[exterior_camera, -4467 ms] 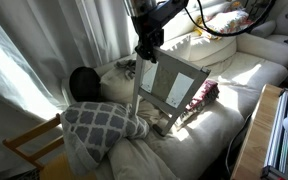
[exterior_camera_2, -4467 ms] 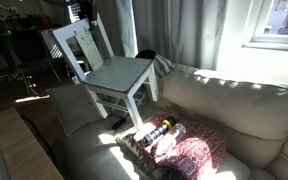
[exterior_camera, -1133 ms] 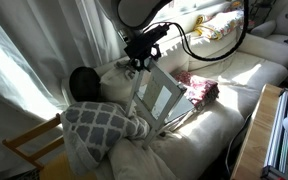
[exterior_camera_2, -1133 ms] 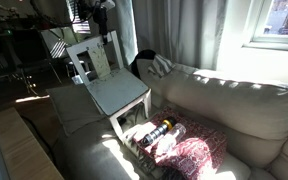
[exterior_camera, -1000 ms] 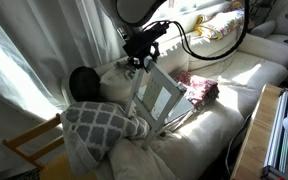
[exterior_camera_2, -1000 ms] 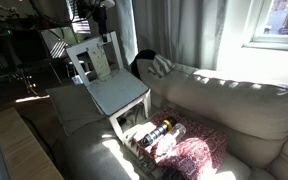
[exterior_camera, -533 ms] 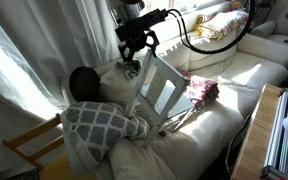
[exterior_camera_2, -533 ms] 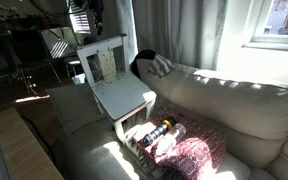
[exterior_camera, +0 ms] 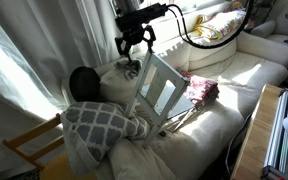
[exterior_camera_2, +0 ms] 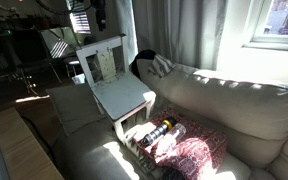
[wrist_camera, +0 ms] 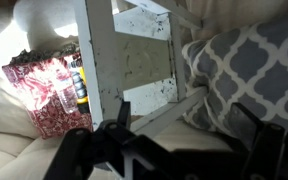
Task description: Turn the wooden chair to the right
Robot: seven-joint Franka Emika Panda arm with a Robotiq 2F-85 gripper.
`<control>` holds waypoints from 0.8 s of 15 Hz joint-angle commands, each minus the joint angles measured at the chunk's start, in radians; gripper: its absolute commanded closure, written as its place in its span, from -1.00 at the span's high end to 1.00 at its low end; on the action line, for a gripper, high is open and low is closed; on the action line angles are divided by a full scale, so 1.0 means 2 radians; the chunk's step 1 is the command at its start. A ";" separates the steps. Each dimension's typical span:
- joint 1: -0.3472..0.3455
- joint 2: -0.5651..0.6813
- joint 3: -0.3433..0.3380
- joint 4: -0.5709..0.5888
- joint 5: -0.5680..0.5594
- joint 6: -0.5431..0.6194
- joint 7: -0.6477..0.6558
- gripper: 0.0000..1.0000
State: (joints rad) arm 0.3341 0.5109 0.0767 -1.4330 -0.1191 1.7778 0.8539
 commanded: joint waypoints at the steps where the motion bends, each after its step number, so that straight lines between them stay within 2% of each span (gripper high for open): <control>1: -0.028 -0.080 0.001 -0.081 0.008 0.037 -0.065 1.00; 4: -0.057 -0.138 0.000 -0.137 0.022 0.042 -0.126 1.00; 9: -0.103 -0.229 -0.001 -0.250 0.115 0.085 -0.245 1.00; 12: -0.116 -0.265 -0.004 -0.304 0.145 0.097 -0.293 1.00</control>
State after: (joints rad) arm 0.1300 0.0925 0.0705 -1.8746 0.0972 1.9094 0.3660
